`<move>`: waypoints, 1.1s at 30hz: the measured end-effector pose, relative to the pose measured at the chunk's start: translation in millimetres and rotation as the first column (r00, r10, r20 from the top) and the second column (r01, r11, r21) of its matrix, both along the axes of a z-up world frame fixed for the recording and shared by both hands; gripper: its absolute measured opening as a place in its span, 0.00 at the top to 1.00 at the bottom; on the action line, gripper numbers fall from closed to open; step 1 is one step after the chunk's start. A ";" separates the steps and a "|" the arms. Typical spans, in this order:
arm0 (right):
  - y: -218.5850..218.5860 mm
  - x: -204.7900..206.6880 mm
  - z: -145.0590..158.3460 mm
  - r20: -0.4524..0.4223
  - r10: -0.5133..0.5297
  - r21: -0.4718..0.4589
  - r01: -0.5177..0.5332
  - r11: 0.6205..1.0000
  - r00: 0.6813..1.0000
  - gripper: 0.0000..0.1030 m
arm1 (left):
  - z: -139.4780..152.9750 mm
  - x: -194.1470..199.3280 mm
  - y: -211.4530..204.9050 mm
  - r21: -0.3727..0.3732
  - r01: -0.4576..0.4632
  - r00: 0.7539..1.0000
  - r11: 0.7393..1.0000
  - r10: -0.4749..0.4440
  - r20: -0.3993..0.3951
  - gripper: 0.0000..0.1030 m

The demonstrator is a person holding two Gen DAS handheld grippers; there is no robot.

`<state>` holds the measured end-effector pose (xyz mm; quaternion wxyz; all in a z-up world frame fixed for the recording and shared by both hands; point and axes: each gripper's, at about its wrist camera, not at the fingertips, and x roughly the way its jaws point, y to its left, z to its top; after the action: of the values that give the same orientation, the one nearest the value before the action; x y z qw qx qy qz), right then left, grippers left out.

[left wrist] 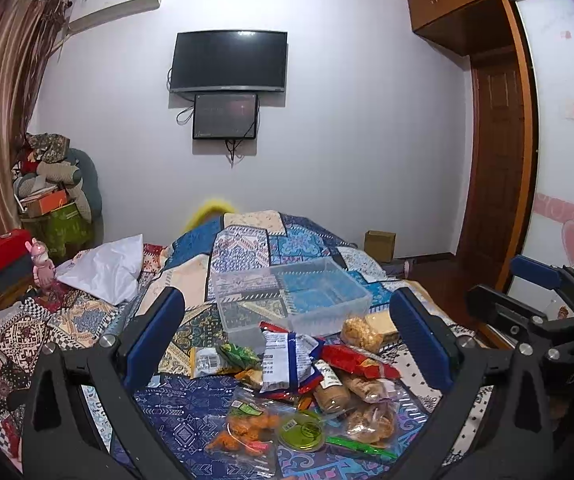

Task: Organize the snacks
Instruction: 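Grasp the white-and-blue chip bag with the left tool while the right tool grasps the red chip bag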

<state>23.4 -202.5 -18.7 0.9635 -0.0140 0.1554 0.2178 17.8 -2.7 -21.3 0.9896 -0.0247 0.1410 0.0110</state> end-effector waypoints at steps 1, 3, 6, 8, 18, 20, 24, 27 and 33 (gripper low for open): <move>0.8 1.6 -1.2 -0.005 0.001 -0.002 -0.001 1.000 1.000 0.00 | -2.6 3.8 1.1 -0.001 -0.004 1.000 1.000 0.004 -0.008 0.00; 1.5 7.4 -6.3 -0.024 0.001 -0.005 -0.002 1.000 1.000 0.00 | -9.3 10.6 4.6 -0.005 -0.016 0.999 1.000 0.016 -0.028 0.00; 1.9 19.5 -17.1 -0.068 0.000 -0.012 -0.001 1.000 0.998 0.00 | -20.8 19.6 11.0 0.002 -0.036 0.998 0.999 0.036 -0.055 0.00; 1.5 27.6 -24.9 -0.099 -0.004 -0.019 0.002 1.000 0.995 0.00 | -28.9 26.7 14.1 0.016 -0.045 0.996 0.999 0.046 -0.078 0.00; -2.7 79.7 -80.0 -0.341 0.008 -0.006 -0.010 1.000 0.940 0.10 | -87.1 84.3 34.5 -0.042 -0.006 0.953 0.999 -0.007 -0.304 0.18; -3.2 87.2 -86.7 -0.378 0.019 0.003 -0.020 1.000 0.925 0.13 | -96.8 96.1 35.8 -0.065 0.002 0.940 0.998 -0.023 -0.340 0.21; -2.0 101.3 -96.8 -0.428 0.036 0.009 -0.036 0.999 0.903 0.16 | -112.1 121.8 36.3 -0.103 0.016 0.917 0.995 -0.056 -0.395 0.25; 5.6 110.0 -102.7 -0.451 0.053 -0.007 -0.063 0.998 0.891 0.16 | -117.4 136.4 32.9 -0.111 0.042 0.903 0.993 -0.085 -0.421 0.25; 24.1 126.7 -115.1 -0.487 0.079 -0.069 -0.128 0.989 0.870 0.16 | -124.3 158.7 19.6 -0.072 0.093 0.879 0.993 -0.116 -0.463 0.25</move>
<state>150.1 -178.4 -133.8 0.8791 -0.0151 0.4005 0.2578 176.5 16.9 -145.6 0.9250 -0.0372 0.3761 -0.0401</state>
